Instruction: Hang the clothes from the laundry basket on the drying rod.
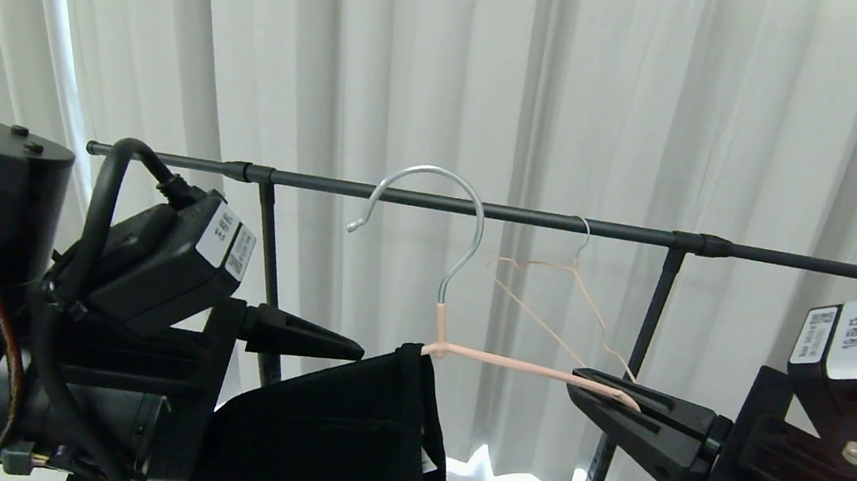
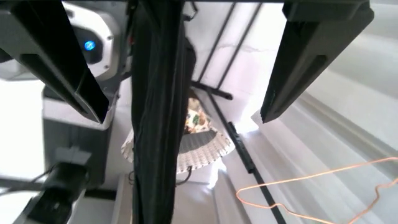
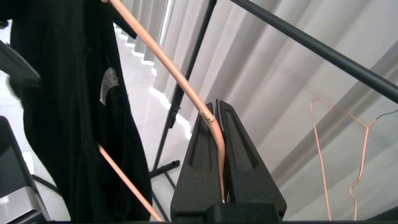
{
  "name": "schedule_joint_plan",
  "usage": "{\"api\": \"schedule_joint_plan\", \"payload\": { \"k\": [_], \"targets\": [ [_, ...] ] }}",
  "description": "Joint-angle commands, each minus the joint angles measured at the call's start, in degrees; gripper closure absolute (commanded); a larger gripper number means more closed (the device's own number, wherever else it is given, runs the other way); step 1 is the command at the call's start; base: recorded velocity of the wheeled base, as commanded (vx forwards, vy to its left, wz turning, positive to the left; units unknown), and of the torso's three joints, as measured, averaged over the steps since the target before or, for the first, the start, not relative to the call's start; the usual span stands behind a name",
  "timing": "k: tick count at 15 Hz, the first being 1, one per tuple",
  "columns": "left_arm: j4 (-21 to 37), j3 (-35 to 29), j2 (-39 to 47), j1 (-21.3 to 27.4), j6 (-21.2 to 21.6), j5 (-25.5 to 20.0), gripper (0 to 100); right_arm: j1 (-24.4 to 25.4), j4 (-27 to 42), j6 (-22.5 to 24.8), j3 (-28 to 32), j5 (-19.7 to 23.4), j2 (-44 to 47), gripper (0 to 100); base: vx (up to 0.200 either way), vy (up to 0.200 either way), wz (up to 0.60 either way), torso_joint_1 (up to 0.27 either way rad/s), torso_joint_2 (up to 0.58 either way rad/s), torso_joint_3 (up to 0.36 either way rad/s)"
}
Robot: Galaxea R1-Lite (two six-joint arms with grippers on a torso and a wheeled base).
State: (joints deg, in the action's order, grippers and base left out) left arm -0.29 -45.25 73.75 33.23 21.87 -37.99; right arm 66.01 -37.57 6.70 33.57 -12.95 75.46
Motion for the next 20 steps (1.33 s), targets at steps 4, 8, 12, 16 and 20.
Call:
{"api": "schedule_joint_plan", "payload": {
  "k": [4, 8, 12, 16, 20],
  "targets": [
    [0.0, 0.3, 1.0, -0.1, 0.6, 0.1, 100, 0.1, -0.1, 0.0, 0.0, -0.1, 0.3, 100, 0.0, 0.0, 0.0, 0.0, 0.0, 0.0],
    [-0.1, 0.3, 1.0, -0.4, 0.3, 0.1, 100, 0.1, -0.1, 0.0, -0.2, -1.1, 0.1, 100, 0.0, 0.0, 0.0, 0.0, 0.0, 0.0],
    [-0.1, 0.3, 1.1, -0.4, 0.2, 0.2, 100, 0.1, -0.1, 0.2, -0.4, -2.3, -0.1, 0, 0.0, 0.0, 0.0, 0.0, 0.0, 0.0],
    [-0.1, 0.8, 1.8, -4.1, 0.2, 6.3, 100, -1.1, -0.1, 0.2, -1.4, -2.3, -0.7, 0, 0.0, 0.0, 0.0, 0.0, 0.0, 0.0],
    [-1.6, 1.2, 1.7, -7.0, 0.2, 11.5, 100, -4.0, -0.1, 0.0, -3.6, -2.3, -1.2, 0, 0.0, 0.0, 0.0, 0.0, 0.0, 0.0]
  ]
}}
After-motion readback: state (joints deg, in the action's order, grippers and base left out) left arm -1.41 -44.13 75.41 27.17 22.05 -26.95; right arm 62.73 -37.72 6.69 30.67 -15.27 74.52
